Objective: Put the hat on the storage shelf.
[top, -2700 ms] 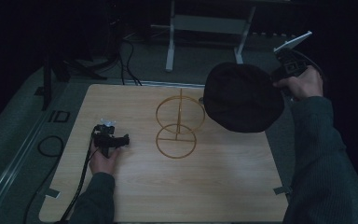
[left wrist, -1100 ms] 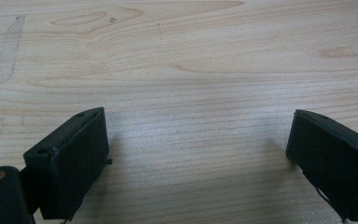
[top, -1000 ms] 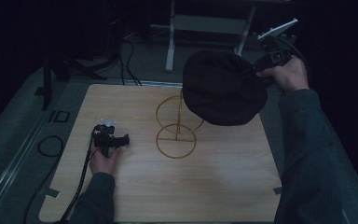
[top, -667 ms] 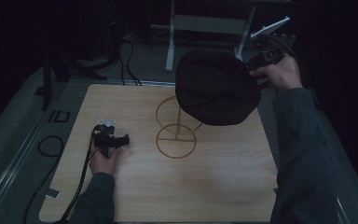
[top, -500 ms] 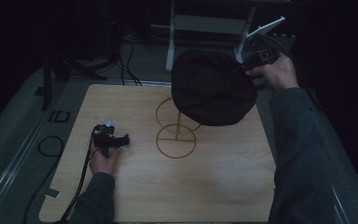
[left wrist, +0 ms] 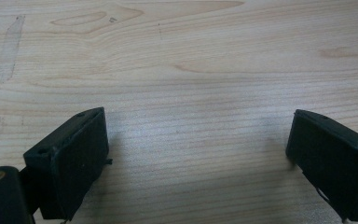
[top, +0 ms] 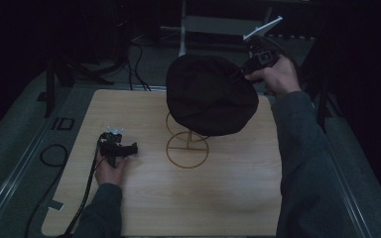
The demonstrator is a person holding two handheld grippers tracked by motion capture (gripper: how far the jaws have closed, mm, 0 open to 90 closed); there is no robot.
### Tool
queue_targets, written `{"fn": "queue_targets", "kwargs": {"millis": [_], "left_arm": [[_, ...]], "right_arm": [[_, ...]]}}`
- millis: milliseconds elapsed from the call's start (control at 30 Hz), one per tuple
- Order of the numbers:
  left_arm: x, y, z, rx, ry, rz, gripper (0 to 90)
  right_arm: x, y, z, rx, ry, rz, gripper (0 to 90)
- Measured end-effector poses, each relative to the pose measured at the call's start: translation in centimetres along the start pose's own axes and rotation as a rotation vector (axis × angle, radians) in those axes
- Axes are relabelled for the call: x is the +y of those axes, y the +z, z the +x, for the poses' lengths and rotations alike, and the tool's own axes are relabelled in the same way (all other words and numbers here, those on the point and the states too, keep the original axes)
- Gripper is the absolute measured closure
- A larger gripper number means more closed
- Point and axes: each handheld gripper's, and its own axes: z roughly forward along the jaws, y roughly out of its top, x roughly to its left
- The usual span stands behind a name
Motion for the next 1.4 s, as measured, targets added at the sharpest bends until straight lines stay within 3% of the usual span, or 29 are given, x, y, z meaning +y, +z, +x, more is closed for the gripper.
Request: {"fn": "queue_targets", "kwargs": {"millis": [433, 933, 1267, 1400], "left_arm": [[0.0, 0.0, 0.0, 0.0, 0.001, 0.0, 5.4], [0.0, 0.0, 0.0, 0.0, -0.002, -0.002, 5.4], [0.0, 0.0, 0.0, 0.0, -0.003, -0.002, 5.3], [0.0, 0.0, 0.0, 0.0, -0.002, -0.002, 5.4]], "right_arm": [[1.0, 3.3, 1.5, 0.019, -0.023, 0.04, 77.0], [1.2, 6.3, 1.9, 0.011, -0.023, 0.072, 76.5], [1.3, 8.1, 2.0, -0.026, -0.026, 0.106, 75.3], [0.9, 8.7, 1.4, -0.018, -0.007, 0.104, 74.5]]}}
